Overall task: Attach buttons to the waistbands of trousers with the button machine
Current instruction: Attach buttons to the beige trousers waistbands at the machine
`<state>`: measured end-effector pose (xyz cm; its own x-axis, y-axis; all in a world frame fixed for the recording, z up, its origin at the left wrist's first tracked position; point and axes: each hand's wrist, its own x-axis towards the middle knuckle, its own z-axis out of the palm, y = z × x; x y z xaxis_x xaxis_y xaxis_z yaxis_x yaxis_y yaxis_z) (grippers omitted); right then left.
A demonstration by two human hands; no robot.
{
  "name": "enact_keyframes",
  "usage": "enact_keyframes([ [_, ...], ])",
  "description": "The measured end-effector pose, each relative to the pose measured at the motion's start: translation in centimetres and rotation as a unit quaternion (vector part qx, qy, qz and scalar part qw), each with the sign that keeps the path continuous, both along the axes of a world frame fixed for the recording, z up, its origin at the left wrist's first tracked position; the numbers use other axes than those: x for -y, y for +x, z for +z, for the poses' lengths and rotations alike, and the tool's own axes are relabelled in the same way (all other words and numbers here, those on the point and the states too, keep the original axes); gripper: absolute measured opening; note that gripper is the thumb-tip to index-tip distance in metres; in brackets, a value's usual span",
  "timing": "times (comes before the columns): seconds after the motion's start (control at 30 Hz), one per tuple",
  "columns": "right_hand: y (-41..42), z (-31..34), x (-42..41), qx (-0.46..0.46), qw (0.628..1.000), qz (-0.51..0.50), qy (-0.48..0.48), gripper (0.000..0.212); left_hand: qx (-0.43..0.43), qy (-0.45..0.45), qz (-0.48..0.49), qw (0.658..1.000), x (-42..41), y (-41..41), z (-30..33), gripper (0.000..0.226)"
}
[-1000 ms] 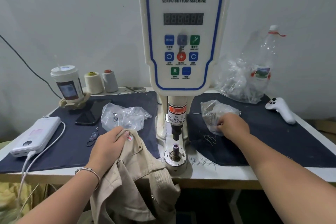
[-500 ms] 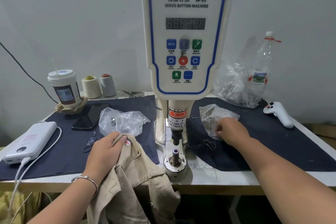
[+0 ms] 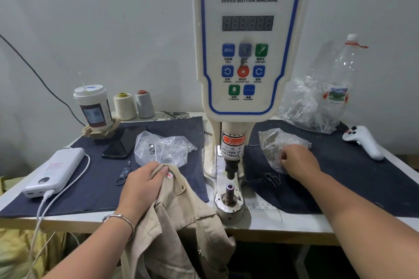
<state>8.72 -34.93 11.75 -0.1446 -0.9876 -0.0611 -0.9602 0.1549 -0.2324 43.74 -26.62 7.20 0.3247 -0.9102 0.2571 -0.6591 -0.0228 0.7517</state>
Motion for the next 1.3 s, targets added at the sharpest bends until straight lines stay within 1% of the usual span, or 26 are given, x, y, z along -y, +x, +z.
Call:
enact_keyframes([
  [0.07, 0.1, 0.2, 0.0, -0.008, 1.000, 0.007, 0.016, 0.027, -0.001, 0.001, -0.001, 1.000, 0.0, 0.0, 0.1, 0.035],
  [0.2, 0.0, -0.1, -0.3, -0.064, 0.995, 0.051, -0.065, 0.021, 0.000, 0.003, -0.001, 1.000, -0.1, -0.1, 0.1, 0.035],
  [0.27, 0.2, -0.2, -0.5, -0.066, 0.994, 0.046, -0.071, 0.021, -0.003, 0.004, -0.001, 1.000, -0.2, -0.2, 0.2, 0.035],
  [0.37, 0.4, -0.3, -1.3, -0.023, 0.997, -0.008, -0.074, 0.017, -0.006, 0.006, 0.000, 1.000, -0.2, -0.3, 0.4, 0.035],
  [0.4, 0.4, -0.2, -1.9, 0.000, 0.994, -0.031, -0.101, 0.014, -0.006, 0.006, 0.001, 1.000, -0.2, -0.3, 0.4, 0.035],
  [0.47, 0.6, -0.1, -3.9, 0.056, 0.974, -0.060, -0.212, 0.014, -0.006, 0.006, 0.003, 1.000, -0.2, -0.2, 0.3, 0.035],
  [0.5, 0.9, -0.1, -5.2, 0.101, 0.955, -0.066, -0.270, 0.015, -0.005, 0.008, 0.003, 1.000, -0.2, -0.2, 0.3, 0.035],
  [0.53, 1.5, 0.0, -6.5, 0.171, 0.934, -0.070, -0.307, 0.016, -0.003, 0.009, 0.004, 1.000, -0.2, -0.2, 0.3, 0.035],
  [0.57, 2.5, 0.2, -7.8, 0.277, 0.906, -0.075, -0.311, 0.016, -0.002, 0.010, 0.004, 1.000, -0.2, -0.2, 0.3, 0.035],
  [0.6, 3.7, 0.5, -9.1, 0.406, 0.867, -0.090, -0.276, 0.016, -0.003, 0.011, 0.004, 1.000, -0.2, -0.3, 0.3, 0.035],
  [0.63, 5.0, 0.7, -10.1, 0.533, 0.812, -0.113, -0.210, 0.014, -0.004, 0.011, 0.005, 1.000, -0.2, -0.3, 0.4, 0.034],
  [0.67, 6.3, 0.7, -11.1, 0.630, 0.754, -0.136, -0.127, 0.011, -0.006, 0.011, 0.005, 1.000, -0.2, -0.3, 0.4, 0.034],
  [0.7, 7.4, 0.7, -11.8, 0.690, 0.705, -0.154, -0.051, 0.008, -0.008, 0.012, 0.005, 1.000, -0.2, -0.3, 0.4, 0.034],
  [0.77, 8.9, 1.1, -12.7, 0.764, 0.618, -0.176, 0.054, 0.009, -0.008, 0.011, 0.004, 1.000, -0.3, -0.3, 0.3, 0.033],
  [0.83, 9.7, 1.8, -13.0, 0.813, 0.536, -0.194, 0.115, 0.009, -0.004, 0.010, 0.005, 1.000, -0.3, -0.2, 0.3, 0.033],
  [0.87, 9.9, 2.0, -13.0, 0.827, 0.507, -0.202, 0.133, 0.010, -0.003, 0.009, 0.005, 1.000, -0.3, -0.2, 0.3, 0.033],
  [0.9, 10.1, 2.2, -13.1, 0.836, 0.487, -0.208, 0.144, 0.011, -0.002, 0.009, 0.004, 1.000, -0.2, -0.2, 0.2, 0.033],
  [0.97, 10.5, 2.3, -13.2, 0.844, 0.466, -0.214, 0.157, 0.013, -0.001, 0.009, 0.004, 1.000, -0.2, -0.2, 0.2, 0.033],
  [1.17, 10.9, 2.1, -13.3, 0.859, 0.426, -0.230, 0.168, 0.012, 0.002, 0.008, 0.001, 1.000, -0.1, -0.1, 0.1, 0.033],
  [1.3, 11.1, 2.2, -13.4, 0.863, 0.414, -0.230, 0.178, 0.011, 0.006, 0.006, 0.001, 1.000, -0.1, -0.2, 0.1, 0.034],
])
